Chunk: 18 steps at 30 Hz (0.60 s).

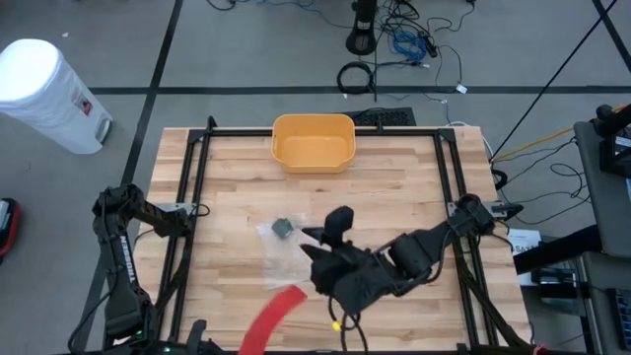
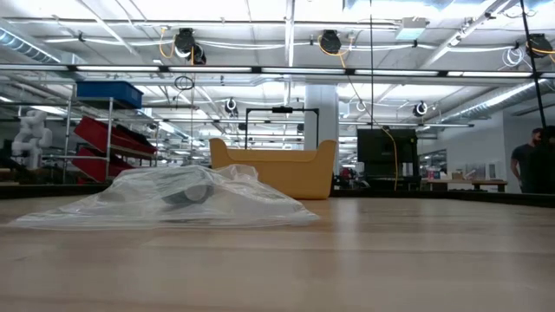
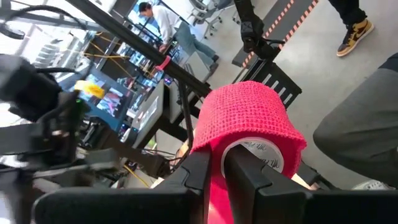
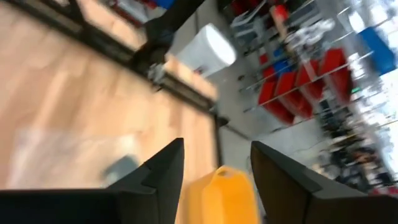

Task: Roll bandage
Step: Roll the red bandage

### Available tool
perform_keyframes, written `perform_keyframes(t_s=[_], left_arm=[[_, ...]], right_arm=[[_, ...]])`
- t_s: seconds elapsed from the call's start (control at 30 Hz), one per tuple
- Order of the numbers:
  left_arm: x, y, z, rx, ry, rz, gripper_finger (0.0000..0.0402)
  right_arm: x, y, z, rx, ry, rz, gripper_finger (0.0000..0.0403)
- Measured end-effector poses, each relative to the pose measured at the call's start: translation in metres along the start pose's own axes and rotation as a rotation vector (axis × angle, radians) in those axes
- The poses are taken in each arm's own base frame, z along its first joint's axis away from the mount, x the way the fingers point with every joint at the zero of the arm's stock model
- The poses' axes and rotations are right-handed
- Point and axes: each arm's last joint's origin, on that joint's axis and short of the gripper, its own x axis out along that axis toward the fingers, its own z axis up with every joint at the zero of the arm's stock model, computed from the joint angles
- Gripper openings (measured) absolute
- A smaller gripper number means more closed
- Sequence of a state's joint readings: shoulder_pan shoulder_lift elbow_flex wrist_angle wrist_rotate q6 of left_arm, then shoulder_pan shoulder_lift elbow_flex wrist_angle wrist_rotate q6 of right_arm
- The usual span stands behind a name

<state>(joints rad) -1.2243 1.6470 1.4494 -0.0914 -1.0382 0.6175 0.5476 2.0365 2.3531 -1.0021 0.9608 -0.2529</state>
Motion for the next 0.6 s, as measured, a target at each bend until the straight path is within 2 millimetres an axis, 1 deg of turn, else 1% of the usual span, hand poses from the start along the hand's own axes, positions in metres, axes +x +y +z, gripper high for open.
perform_keyframes(t_s=[0.13,0.2,0.27,0.37,0.47,0.6], left_arm=[[0.000,0.000,0.000,0.000,-0.002,0.001,0.0041],[0.000,0.000,0.000,-0.003,-0.002,0.002,0.0041],[0.002,0.001,0.000,-0.004,0.003,0.006,0.0041],[0.005,0.004,-0.001,-0.012,0.020,0.033,0.0041],[0.008,0.007,-0.004,-0.024,0.053,0.079,0.0041],[0.012,0.009,-0.005,-0.054,0.063,0.091,0.0041]], right_arm=[[-0.008,0.015,-0.015,0.095,0.090,0.092,0.0179],[-0.009,0.027,-0.019,0.127,0.115,0.115,0.0178],[-0.009,0.043,-0.020,0.145,0.095,0.127,0.0177],[-0.009,0.074,-0.013,0.183,-0.017,0.158,0.0177],[-0.010,0.107,-0.007,0.209,-0.166,0.216,0.0177],[-0.011,0.142,-0.011,0.268,-0.336,0.216,0.0176]])
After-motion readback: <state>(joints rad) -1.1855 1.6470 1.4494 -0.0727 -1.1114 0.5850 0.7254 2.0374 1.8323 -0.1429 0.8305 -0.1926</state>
